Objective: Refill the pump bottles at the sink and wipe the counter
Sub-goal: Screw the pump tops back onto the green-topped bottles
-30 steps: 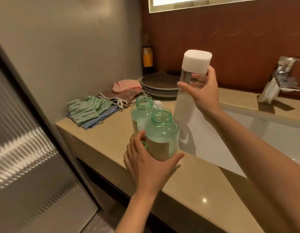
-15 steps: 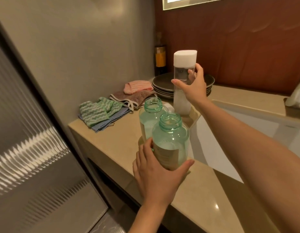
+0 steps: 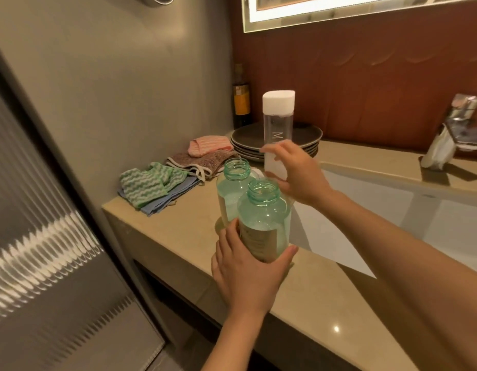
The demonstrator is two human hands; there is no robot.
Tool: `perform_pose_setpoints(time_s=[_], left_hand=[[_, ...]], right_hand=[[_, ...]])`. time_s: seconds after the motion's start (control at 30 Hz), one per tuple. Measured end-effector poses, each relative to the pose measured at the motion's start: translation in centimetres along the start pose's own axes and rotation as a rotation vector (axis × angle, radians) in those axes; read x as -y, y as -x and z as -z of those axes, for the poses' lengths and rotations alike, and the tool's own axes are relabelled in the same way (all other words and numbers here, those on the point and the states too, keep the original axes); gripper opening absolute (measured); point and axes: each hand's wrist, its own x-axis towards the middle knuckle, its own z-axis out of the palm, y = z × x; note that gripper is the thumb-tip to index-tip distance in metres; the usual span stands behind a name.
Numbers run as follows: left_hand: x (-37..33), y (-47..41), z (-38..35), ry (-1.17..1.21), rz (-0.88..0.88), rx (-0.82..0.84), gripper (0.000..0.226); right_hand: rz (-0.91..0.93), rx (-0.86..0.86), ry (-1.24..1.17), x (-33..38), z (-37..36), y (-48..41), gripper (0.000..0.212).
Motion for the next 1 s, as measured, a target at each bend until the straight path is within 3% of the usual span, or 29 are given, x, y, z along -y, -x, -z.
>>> perform_pose_setpoints(time_s=[0.07,0.13,0.3,0.43,0.63,1.0], left_hand=[[-0.1,0.0,0.1,0.001,0.0,0.011,0.106],[-0.1,0.1,0.3,-0.002,-0.006,0.027,0.106],[-0.3,0.1,0.4,0.008,0.019,0.075,0.108],[-0.3,0.0,0.5,0.027,0.028,0.073,0.106],[-0.2,0.0,0.4,0.012,0.026,0.071,0.106],[-0.1,0.2,0.2,-0.011,0.002,0.002,0.103]], right_hand=[[0.196,0.318,0.23,0.3,-0.1,0.6,0.045],[0.174,0.493,0.337,0.8,-0.4,1.0,0.044],[-0.041,0.557,0.287,1.9,-0.5,0.9,0.039],[-0.204,0.631,0.098,2.0,-1.2,0.7,0.031],[-0.264,0.589,0.071,2.2,-0.2,1.1,0.035],[-0.165,0.33,0.131,2.5,4.6,-0.4,0.043]])
